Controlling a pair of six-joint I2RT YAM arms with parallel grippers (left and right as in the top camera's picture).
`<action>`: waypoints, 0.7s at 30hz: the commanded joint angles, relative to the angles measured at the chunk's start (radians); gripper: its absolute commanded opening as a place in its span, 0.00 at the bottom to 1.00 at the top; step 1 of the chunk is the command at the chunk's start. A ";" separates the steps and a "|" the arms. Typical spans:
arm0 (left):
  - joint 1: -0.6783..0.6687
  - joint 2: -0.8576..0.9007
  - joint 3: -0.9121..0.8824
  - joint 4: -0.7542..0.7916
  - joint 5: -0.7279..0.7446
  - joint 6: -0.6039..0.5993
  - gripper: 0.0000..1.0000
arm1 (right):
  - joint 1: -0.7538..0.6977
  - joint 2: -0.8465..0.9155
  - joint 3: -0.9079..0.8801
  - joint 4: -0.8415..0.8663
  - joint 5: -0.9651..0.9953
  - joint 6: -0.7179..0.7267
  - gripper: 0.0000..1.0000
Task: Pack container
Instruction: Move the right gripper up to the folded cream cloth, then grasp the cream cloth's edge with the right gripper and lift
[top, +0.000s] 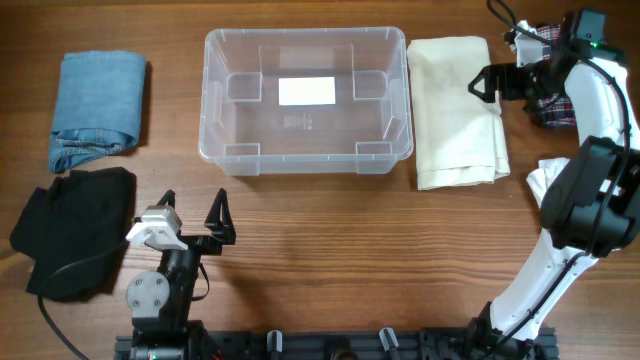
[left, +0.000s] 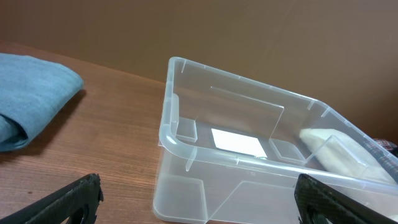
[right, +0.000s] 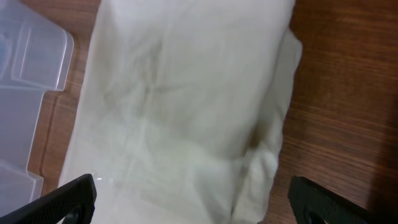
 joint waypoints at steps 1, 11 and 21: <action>0.009 -0.007 -0.006 -0.003 -0.010 -0.009 0.99 | -0.029 0.045 -0.005 0.001 -0.076 -0.043 1.00; 0.009 -0.007 -0.006 -0.003 -0.010 -0.009 1.00 | -0.116 0.130 -0.006 -0.051 -0.209 -0.099 1.00; 0.009 -0.007 -0.006 -0.003 -0.010 -0.009 1.00 | -0.129 0.227 -0.013 -0.064 -0.308 -0.151 1.00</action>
